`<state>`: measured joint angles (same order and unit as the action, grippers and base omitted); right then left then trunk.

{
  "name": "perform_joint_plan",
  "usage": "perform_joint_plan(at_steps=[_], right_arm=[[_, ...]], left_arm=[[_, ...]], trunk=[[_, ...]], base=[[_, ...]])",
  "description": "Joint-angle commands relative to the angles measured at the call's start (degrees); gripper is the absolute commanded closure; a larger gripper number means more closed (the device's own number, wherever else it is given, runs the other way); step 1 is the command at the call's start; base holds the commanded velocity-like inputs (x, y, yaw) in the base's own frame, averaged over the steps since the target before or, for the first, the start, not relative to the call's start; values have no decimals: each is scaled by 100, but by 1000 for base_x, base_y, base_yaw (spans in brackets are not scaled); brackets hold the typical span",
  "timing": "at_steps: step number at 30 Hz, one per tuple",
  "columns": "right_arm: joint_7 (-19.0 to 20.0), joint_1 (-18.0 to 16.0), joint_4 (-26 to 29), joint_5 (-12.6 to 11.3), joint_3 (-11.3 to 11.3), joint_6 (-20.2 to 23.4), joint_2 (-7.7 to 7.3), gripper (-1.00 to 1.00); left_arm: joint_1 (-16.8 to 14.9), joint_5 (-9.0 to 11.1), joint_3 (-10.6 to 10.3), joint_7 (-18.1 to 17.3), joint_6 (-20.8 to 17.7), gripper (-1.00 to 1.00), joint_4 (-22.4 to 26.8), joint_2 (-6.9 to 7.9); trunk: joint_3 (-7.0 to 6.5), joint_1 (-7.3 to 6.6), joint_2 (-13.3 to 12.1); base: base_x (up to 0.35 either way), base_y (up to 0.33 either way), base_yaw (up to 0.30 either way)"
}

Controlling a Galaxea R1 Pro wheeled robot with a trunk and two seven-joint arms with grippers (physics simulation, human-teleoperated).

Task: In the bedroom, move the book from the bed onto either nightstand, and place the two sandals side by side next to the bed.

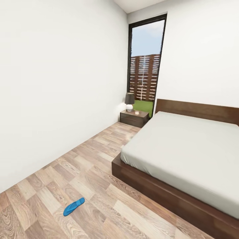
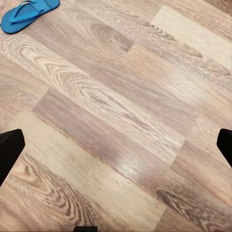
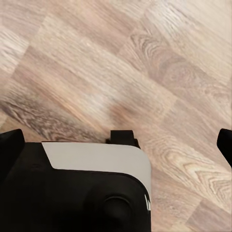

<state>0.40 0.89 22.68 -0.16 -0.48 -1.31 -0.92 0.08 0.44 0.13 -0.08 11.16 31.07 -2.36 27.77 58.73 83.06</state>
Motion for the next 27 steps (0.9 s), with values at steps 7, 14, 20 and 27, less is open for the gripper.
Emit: perform_joint_plan(at_steps=[7, 14, 20, 27], right_arm=[[4, 5, 12, -2, -5, -29, -1, -100], [4, 4, 13, -2, -75, -35, -3, -100], [4, 2, 9, -2, -143, -36, -4, -100], [2, 2, 6, -2, -153, -35, 7, -100]], left_arm=[[1, 8, 4, -1, 20, -100, 3, -1], [1, 9, -3, -1, 26, -100, -2, -1], [1, 9, -4, -1, 20, -100, -4, -5], [1, 4, -4, -1, 24, -100, 1, -2]], trunk=[[39, 0, 2], [65, 0, 2], [69, 0, 2], [82, 0, 2]], base=[[0, 0, 127], [0, 0, 113], [0, 0, 206], [0, 0, 246]])
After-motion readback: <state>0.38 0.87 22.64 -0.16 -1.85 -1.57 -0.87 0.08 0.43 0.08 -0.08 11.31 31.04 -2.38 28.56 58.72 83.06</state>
